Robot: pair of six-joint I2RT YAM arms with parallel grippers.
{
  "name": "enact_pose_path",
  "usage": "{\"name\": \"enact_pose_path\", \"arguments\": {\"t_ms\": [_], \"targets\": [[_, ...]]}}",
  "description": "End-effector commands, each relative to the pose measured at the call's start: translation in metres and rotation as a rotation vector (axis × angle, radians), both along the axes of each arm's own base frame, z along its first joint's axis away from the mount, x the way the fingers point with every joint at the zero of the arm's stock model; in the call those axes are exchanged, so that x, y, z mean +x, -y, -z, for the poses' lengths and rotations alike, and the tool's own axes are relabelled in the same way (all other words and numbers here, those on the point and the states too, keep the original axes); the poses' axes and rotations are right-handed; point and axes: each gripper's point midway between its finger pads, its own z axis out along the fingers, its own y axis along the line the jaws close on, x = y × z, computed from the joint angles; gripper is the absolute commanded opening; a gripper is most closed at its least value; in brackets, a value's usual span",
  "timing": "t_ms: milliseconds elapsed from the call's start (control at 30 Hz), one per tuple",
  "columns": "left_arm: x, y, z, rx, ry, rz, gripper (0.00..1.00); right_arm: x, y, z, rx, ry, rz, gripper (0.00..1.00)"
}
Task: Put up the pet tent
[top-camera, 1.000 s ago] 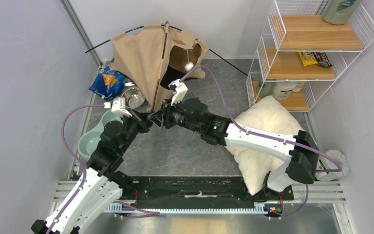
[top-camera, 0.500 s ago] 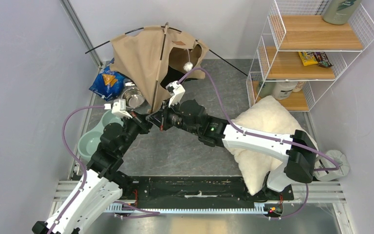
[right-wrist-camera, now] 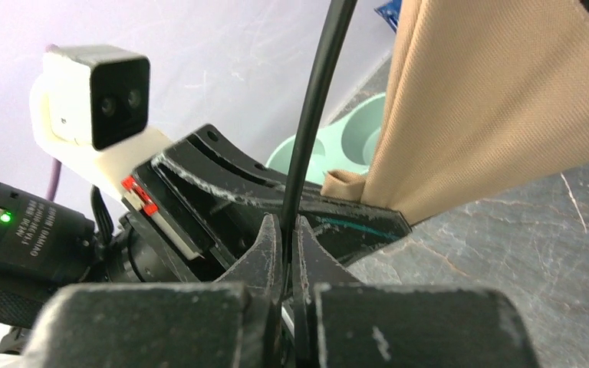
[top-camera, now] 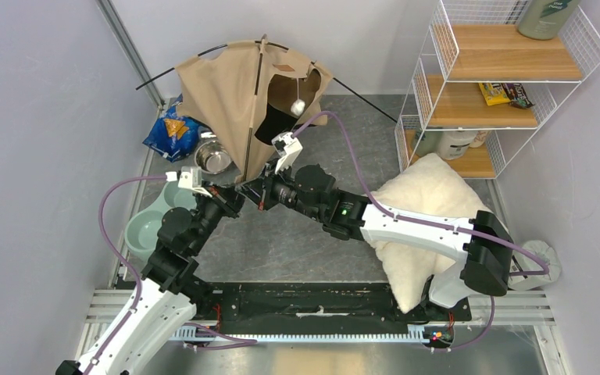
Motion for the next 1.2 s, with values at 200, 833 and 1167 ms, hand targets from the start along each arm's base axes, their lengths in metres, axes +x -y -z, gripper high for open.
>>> {"name": "enact_pose_path", "arguments": {"t_ms": [200,833,1167], "targets": [[-0.023,0.021,0.037,0.144,-0.025,0.189,0.02,0.082,0.057,-0.143,0.401,0.215,0.398,0.00],[-0.031,0.014,0.051,0.207,0.071,0.197,0.02,0.116,0.079,-0.164,0.454,0.257,0.544,0.00],[-0.030,0.011,0.050,0.219,0.068,0.179,0.02,0.121,0.080,-0.158,0.435,0.251,0.545,0.00]]}}
